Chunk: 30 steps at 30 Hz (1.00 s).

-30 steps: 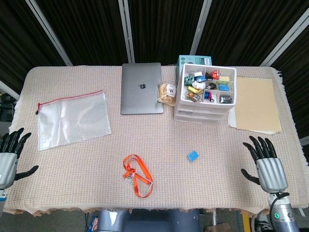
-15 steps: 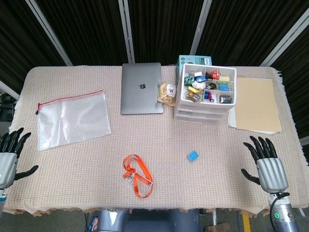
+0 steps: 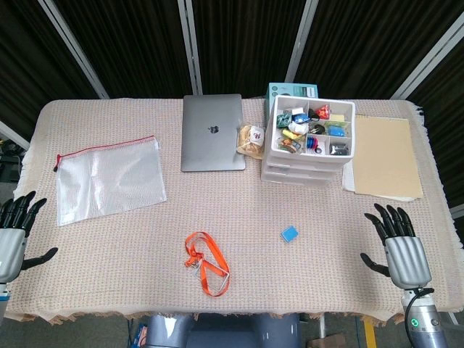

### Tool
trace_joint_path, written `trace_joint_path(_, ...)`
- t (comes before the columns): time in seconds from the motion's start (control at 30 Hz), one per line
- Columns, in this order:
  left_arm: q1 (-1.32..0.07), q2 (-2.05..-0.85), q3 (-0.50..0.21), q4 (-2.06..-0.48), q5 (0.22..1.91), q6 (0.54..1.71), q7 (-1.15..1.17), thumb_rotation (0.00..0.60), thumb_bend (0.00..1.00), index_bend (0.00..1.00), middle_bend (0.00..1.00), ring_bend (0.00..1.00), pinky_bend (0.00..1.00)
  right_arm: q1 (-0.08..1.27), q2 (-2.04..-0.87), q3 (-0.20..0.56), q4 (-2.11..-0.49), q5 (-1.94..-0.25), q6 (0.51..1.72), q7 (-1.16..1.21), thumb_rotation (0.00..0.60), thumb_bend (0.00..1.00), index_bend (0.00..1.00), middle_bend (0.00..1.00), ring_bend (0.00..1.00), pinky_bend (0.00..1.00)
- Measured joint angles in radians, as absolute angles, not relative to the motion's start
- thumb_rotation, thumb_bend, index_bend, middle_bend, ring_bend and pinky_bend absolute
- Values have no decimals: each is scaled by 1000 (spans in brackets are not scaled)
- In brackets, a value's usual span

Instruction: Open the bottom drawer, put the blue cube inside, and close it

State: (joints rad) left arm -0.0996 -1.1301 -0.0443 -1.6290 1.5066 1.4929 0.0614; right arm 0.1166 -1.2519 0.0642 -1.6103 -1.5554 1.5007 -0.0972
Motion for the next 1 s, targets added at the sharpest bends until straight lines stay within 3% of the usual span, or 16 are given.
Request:
trace_joint_path(0.1, -98, -1130, -45, -1628, 1505, 1495, 57, 600, 171, 97, 0, 0, 0, 119, -1250, 73, -1653, -1527, 1487, -56, 600, 120, 189, 475, 495, 515)
trace_joint_path(0.27, -95, -1129, -46, -1630, 1508, 1504, 48, 600, 173, 95, 0, 0, 0, 130, -1240, 101, -1766, -1426, 1428, 23, 600, 168, 191, 634, 647, 603)
trace_joint_path(0.57, -94, -1131, -48, -1626, 1513, 1510, 32, 600, 174, 83, 0, 0, 0, 228, -1235, 219, -1940, -1107, 1233, 83, 600, 305, 190, 736, 738, 652)
trace_joint_path(1.0, -96, -1134, -51, -1617, 1516, 1512, 5, 600, 172, 82, 0, 0, 0, 458, -1361, 404, -1967, -544, 1036, 108, 600, 308, 191, 736, 738, 652)
